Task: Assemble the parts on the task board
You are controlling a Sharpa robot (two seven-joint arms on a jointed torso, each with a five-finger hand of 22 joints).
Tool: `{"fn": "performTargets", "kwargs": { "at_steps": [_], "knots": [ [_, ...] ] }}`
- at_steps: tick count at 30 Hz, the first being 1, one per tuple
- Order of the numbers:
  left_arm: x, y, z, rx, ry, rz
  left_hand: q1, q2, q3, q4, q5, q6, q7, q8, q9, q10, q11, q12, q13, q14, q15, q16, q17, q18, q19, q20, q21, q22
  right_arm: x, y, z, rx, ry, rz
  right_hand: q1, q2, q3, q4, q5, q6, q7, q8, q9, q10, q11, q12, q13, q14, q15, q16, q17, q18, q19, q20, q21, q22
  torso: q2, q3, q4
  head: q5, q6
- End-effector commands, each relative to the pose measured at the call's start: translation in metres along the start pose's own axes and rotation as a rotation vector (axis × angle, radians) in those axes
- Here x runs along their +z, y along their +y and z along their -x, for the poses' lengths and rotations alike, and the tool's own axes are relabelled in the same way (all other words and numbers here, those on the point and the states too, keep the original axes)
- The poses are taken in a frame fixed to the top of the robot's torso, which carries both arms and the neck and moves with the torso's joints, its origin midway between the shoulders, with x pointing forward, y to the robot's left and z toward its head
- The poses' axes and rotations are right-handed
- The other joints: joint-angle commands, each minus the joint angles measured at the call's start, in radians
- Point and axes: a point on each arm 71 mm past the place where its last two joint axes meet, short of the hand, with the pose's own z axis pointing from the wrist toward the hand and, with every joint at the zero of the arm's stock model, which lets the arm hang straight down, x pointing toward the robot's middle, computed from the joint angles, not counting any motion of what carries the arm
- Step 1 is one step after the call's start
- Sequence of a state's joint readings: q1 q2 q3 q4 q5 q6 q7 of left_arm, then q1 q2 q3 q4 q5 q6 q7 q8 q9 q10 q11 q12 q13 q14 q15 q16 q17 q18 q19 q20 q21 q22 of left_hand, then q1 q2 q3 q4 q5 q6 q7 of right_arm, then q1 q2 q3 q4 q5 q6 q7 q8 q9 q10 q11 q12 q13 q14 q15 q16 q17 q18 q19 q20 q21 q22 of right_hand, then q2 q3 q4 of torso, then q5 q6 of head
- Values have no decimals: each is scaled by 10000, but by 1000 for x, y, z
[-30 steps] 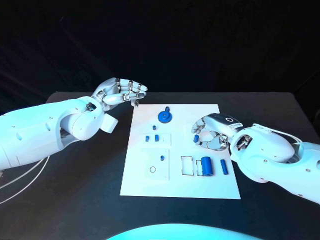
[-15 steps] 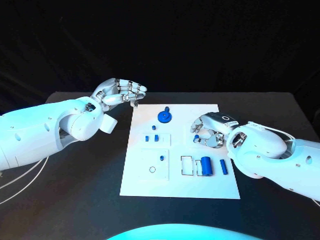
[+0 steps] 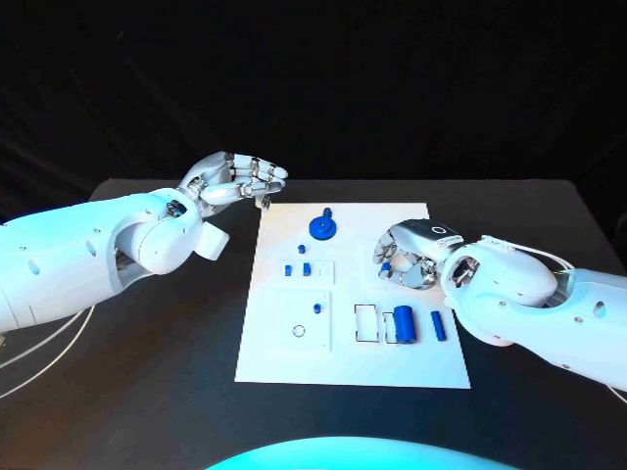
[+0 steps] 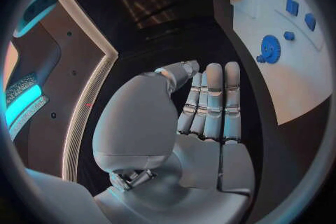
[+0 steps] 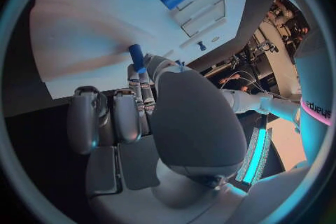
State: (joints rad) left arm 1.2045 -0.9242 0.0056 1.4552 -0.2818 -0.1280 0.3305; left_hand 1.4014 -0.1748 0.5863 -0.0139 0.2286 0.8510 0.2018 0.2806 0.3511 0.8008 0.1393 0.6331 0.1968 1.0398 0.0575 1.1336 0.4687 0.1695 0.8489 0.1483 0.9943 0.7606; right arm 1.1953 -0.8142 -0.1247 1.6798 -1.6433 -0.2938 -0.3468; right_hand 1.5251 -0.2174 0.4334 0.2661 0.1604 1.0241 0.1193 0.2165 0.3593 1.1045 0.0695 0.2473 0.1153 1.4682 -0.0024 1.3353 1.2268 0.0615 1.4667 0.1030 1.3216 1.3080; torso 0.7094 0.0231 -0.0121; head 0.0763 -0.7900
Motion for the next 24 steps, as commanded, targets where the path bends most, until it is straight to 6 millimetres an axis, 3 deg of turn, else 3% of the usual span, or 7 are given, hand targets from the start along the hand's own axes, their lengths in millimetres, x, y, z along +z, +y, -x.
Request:
{"fn": "performTargets", "kwargs": {
  "at_steps": [1, 24],
  "knots": [
    [0, -1, -2, -41, 186, -49, -1, 75, -43, 6, 27, -49, -13, 65, 9, -91, -1, 48, -9, -57, 28, 36, 16, 155, -31, 54, -46, -13, 0, -1, -5, -258, 407, 14, 16, -95, 45, -7, 40, 57, -2, 50, 14, 65, -3, 61, 13, 305, -67, 33, 11, -149, 220, -70, 61, 2015, 1, 4, -2, -11, -2],
    [0, -1, -1, -27, 166, -24, -1, 75, -43, 6, 27, -49, -13, 65, 9, -91, -1, 48, -9, -57, 28, 36, 16, 155, -31, 54, -46, -13, 0, -3, -7, -291, 450, -89, -263, -334, 178, 26, -16, -39, 56, -24, 33, -252, 137, -336, -151, 298, 35, 9, -41, -106, 117, -21, -218, 1942, 2, 4, -3, -43, -30]
  ]
}}
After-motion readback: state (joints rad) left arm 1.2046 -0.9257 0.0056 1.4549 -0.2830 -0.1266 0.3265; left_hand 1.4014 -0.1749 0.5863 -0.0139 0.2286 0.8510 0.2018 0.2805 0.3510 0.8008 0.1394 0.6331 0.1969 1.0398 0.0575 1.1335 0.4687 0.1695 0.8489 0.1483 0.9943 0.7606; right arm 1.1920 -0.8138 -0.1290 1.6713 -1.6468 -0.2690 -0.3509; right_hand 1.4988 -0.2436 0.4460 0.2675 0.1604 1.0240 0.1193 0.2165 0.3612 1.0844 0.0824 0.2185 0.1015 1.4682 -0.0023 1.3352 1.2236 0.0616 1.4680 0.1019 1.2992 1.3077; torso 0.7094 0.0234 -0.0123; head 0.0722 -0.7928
